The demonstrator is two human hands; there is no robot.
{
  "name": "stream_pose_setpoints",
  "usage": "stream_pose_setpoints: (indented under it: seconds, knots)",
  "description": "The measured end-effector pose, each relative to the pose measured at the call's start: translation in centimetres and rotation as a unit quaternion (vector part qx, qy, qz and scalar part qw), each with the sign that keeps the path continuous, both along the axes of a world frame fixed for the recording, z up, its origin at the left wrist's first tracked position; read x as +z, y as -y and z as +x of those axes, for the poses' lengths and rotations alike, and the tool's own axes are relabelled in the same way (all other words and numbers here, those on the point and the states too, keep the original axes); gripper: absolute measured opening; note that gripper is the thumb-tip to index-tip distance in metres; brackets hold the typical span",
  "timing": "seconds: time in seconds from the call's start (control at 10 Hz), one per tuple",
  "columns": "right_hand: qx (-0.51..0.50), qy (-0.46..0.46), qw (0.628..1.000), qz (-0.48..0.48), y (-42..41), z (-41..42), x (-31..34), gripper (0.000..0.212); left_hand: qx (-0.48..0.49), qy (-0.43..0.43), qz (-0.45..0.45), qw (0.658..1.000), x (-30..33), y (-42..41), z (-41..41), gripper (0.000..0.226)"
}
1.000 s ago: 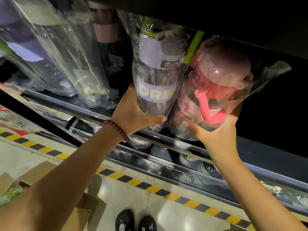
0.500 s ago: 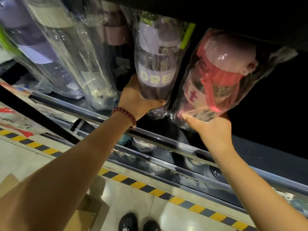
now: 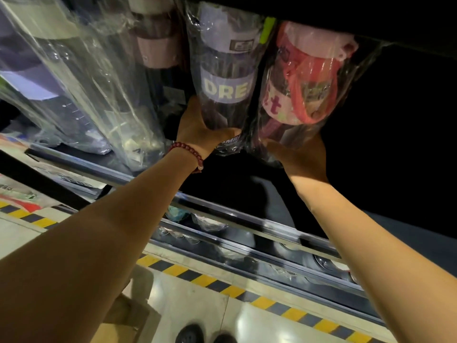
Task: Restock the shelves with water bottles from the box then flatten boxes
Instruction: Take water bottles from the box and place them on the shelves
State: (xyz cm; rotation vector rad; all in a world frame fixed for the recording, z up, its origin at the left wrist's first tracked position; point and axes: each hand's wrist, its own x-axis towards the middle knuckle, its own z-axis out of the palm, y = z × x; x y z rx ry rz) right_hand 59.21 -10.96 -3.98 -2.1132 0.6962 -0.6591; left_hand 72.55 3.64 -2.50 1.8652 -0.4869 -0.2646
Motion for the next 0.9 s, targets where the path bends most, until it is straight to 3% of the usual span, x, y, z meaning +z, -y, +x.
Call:
stream_pose_setpoints:
  seconds: [0.1, 0.3, 0.4, 0.5, 0.7, 0.8, 0.9]
  knots:
    - [-0.013, 0.003, 0.999, 0.044, 0.9, -0.2, -0.7, 0.037, -0.01, -0.004, -0.004, 1.0, -0.3, 0.6, 0.5, 0.048]
    - [-0.019, 0.049, 0.991, 0.126, 0.5, 0.8, 0.4, 0.073, -0.018, -0.012, -0.003, 1.0, -0.1, 1.0, 0.8, 0.046]
    - [-0.009, 0.041, 0.989, 0.144, 0.6, 0.8, 0.1, 0.064, -0.021, -0.017, 0.002, 1.0, 0.5, 0.9, 0.5, 0.052]
    - [-0.019, 0.043, 0.987, 0.151, 0.8, 0.6, -0.2, 0.073, -0.029, -0.016, 0.0, 0.999, 0.8, 0.8, 0.2, 0.058]
    - [0.003, 0.013, 0.986, 0.169, 1.1, -0.1, 0.1, 0.108, -0.031, -0.042, 0.028, 0.998, 1.9, 0.6, -0.1, 0.073]
    - [0.017, -0.002, 0.985, 0.172, 0.5, -1.1, 1.6, 0.112, -0.033, -0.048, 0.023, 0.998, 2.6, 0.1, -0.8, 0.096]
    - [-0.024, 0.002, 0.984, 0.176, -0.7, -2.4, 3.6, 0.098, 0.006, -0.056, 0.054, 0.997, 2.8, -0.5, -2.0, 0.088]
